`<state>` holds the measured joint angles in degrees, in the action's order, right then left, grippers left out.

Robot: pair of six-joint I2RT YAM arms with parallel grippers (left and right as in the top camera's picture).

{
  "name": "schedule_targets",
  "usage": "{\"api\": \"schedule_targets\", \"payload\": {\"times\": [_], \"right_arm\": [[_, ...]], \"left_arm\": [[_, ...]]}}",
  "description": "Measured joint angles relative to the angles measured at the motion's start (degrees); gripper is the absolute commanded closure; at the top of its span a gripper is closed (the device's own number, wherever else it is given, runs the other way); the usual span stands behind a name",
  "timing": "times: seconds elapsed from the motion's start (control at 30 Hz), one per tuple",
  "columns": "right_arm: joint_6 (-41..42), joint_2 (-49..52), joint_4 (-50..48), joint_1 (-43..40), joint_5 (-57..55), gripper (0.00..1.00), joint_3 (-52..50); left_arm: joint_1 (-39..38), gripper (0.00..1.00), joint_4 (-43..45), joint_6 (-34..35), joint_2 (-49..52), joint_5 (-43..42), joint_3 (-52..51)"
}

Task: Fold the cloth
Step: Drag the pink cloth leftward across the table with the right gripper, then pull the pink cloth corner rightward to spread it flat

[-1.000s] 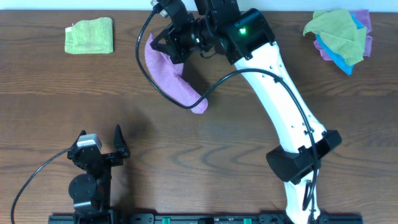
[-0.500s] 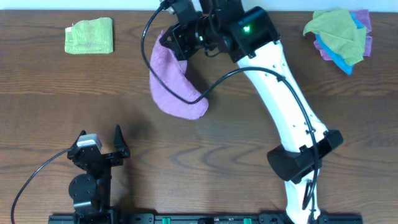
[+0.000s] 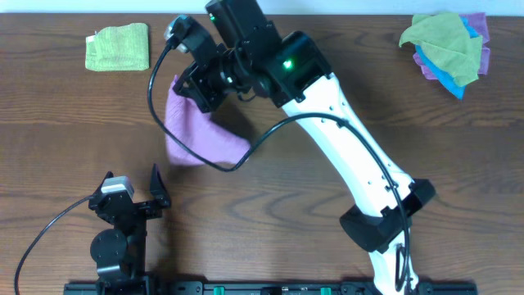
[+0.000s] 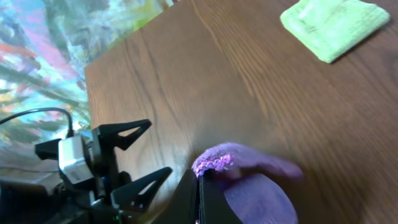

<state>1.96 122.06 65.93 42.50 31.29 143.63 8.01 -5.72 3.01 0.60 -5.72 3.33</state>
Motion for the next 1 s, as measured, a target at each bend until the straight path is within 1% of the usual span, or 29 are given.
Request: {"api": "schedule_targets", "payload": {"times": [0.17,0.3,0.4,0.5,0.63,0.7,0.8,1.0], "right_arm": [[0.0,-1.2,1.7,1.0,-2.2,0.99,0.0],[-0.1,-1.8,2.7,0.2,-8.0,0.99,-0.5],[-0.6,-2.0,2.1,-1.7,-11.5,0.99,-4.0],[-1.0,-1.5,-1.1,-5.0,-12.9,0.99,-9.2],[-1.2,2.5,-6.1,-10.8,-13.8,0.99,-15.6],[-1.2,5.5,-8.0,-13.0,-14.4,0.99,-17.0],[-1.2,10.1,-11.6,-15.8,-15.9,0.99,-17.7],[-1.2,14.8,-13.4,-19.6,-19.5,0.99,-17.7]], "left_arm": [[0.0,0.05,0.0,0.0,0.0,0.0,0.0],[0.0,0.05,0.0,0.0,0.0,0.0,0.0],[0.0,0.05,0.0,0.0,0.0,0.0,0.0],[0.0,0.05,0.0,0.0,0.0,0.0,0.0],[0.0,0.05,0.0,0.0,0.0,0.0,0.0],[0.0,0.05,0.0,0.0,0.0,0.0,0.0],[0.0,0.05,0.0,0.0,0.0,0.0,0.0],[0.0,0.04,0.0,0.0,0.0,0.0,0.0]]}}
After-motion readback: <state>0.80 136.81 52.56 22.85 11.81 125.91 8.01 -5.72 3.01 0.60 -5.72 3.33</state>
